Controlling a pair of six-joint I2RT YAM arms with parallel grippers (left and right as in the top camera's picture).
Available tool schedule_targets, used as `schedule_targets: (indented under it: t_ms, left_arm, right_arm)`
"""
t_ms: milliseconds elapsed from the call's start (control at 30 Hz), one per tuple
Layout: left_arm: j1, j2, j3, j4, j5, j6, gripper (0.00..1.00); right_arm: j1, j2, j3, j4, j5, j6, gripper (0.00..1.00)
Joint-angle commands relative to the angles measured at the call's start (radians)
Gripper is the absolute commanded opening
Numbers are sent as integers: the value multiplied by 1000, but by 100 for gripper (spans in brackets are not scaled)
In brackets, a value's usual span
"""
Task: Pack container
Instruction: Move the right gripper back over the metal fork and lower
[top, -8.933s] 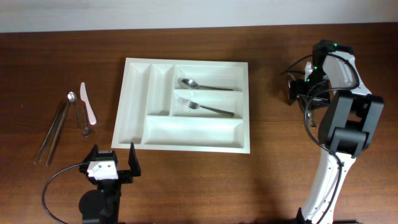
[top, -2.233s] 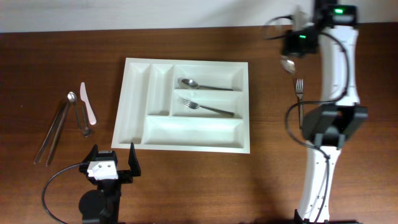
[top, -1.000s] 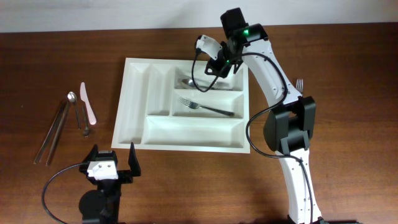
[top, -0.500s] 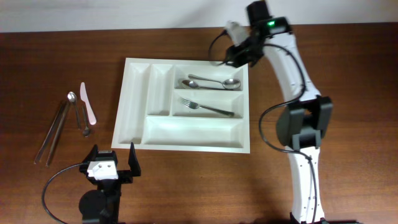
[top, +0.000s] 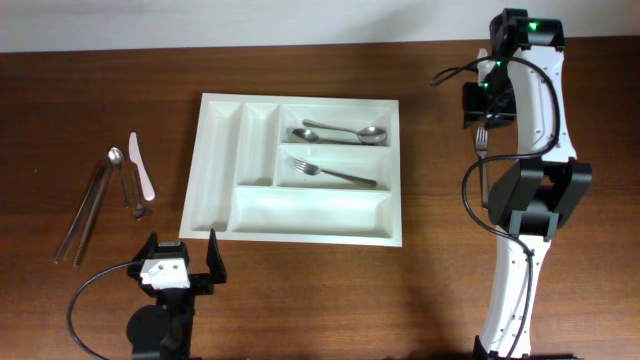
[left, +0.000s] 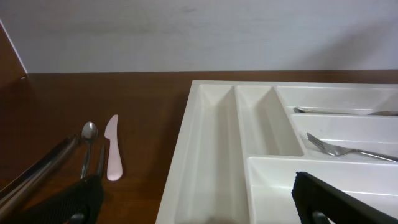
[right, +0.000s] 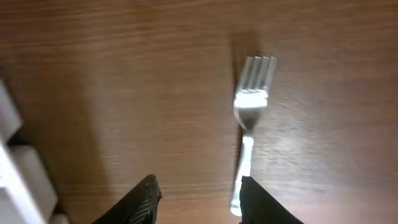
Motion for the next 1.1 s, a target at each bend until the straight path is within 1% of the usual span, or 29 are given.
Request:
schedule_targets:
  t_ms: [0, 233, 533, 1067]
  left_arm:
    - [6, -6, -6, 2, 8, 8, 99]
    - [6, -6, -6, 2, 8, 8, 99]
    - [6, -6, -6, 3, 8, 8, 99]
    - [6, -6, -6, 2, 8, 8, 99]
  right_arm:
    - [-13, -35, 16, -3, 107, 30, 42]
    - [-27, -19, -8, 11, 121, 41, 42]
    - [-33, -18, -188, 79, 113, 48, 43]
    - [-60, -18, -448, 217, 66, 63, 43]
